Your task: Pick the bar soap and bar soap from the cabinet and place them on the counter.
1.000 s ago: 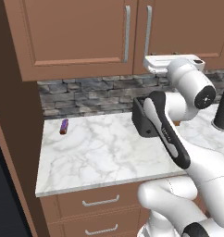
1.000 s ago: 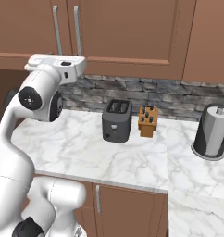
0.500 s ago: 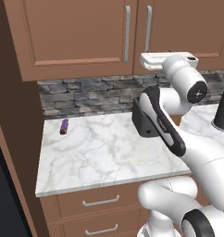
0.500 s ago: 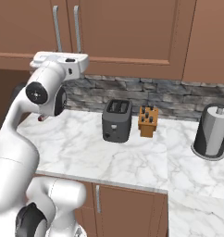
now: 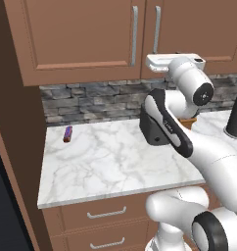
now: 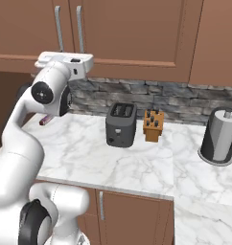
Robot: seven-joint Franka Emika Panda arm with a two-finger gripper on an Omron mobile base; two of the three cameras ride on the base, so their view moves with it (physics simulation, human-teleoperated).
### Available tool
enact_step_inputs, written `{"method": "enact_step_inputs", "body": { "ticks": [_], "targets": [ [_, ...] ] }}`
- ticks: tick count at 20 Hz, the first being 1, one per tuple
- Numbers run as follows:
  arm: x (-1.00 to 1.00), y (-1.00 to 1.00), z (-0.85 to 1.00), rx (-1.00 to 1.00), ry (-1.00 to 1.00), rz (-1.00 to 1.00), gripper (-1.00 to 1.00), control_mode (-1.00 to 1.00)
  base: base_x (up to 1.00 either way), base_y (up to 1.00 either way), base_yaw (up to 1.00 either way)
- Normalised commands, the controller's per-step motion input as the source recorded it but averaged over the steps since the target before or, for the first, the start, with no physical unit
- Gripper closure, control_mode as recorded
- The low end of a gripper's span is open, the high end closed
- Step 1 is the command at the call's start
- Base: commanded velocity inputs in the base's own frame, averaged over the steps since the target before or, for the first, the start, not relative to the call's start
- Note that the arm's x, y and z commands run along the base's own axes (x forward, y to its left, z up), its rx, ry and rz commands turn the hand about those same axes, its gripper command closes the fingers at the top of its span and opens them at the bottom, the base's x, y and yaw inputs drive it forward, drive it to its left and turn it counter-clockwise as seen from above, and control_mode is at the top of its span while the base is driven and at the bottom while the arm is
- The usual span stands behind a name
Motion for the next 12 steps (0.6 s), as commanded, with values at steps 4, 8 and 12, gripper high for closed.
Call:
{"method": "enact_step_inputs", "body": {
  "ticks": [4, 8, 12],
  "targets": [
    [0.25, 0.01, 0.00, 0.00, 0.00, 0.00, -1.00, -1.00, 0.00, 0.00, 0.00],
    [0.24, 0.00, 0.00, 0.00, 0.00, 0.00, -1.00, -1.00, 0.00, 0.00, 0.00],
    [0.25, 0.00, 0.00, 0.00, 0.00, 0.00, -1.00, -1.00, 0.00, 0.00, 0.00]
  ]
}}
